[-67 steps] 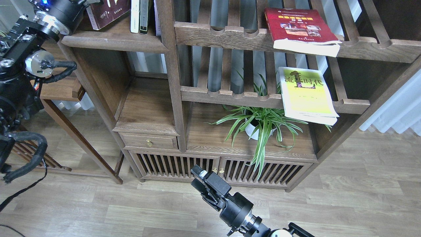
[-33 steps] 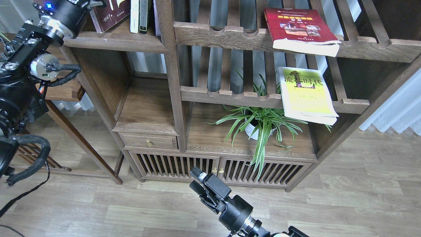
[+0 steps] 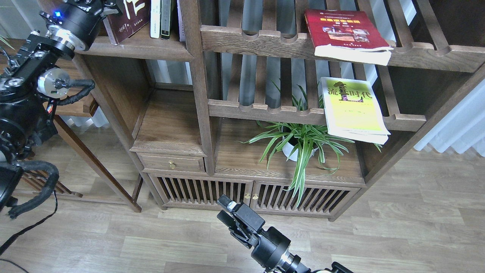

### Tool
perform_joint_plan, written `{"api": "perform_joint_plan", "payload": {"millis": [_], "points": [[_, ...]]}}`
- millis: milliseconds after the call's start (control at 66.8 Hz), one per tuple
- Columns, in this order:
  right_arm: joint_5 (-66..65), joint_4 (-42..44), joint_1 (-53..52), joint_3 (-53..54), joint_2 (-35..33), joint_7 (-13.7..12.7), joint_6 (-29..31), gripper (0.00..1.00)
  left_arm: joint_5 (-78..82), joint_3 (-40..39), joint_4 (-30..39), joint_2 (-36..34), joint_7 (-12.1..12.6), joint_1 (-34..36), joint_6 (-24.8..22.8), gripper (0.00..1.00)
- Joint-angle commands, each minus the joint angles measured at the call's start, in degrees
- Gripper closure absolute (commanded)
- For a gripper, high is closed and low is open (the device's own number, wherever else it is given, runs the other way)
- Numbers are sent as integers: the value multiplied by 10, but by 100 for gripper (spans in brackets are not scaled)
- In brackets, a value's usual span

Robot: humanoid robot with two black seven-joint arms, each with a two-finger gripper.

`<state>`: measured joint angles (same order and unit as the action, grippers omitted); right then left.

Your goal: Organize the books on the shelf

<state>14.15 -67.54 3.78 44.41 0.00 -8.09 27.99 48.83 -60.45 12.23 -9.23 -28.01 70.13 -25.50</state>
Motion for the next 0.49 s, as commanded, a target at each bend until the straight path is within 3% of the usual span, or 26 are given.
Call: {"api": "perform_joint_plan", "payload": {"millis": [0, 105, 255, 479], "points": [[0, 0, 0, 0, 0, 0, 0, 2, -8, 2, 1, 1, 0, -5, 11, 53], [0, 1, 0, 0, 0, 0, 0, 2, -11, 1, 11, 6, 0, -4, 46, 37], [0, 1, 0, 1, 0, 0, 0, 2, -71, 3, 66, 20, 0, 12, 96, 37], [-1, 1, 0, 1, 0, 0, 0, 2, -78, 4, 75, 19, 0, 32, 98, 36]]}}
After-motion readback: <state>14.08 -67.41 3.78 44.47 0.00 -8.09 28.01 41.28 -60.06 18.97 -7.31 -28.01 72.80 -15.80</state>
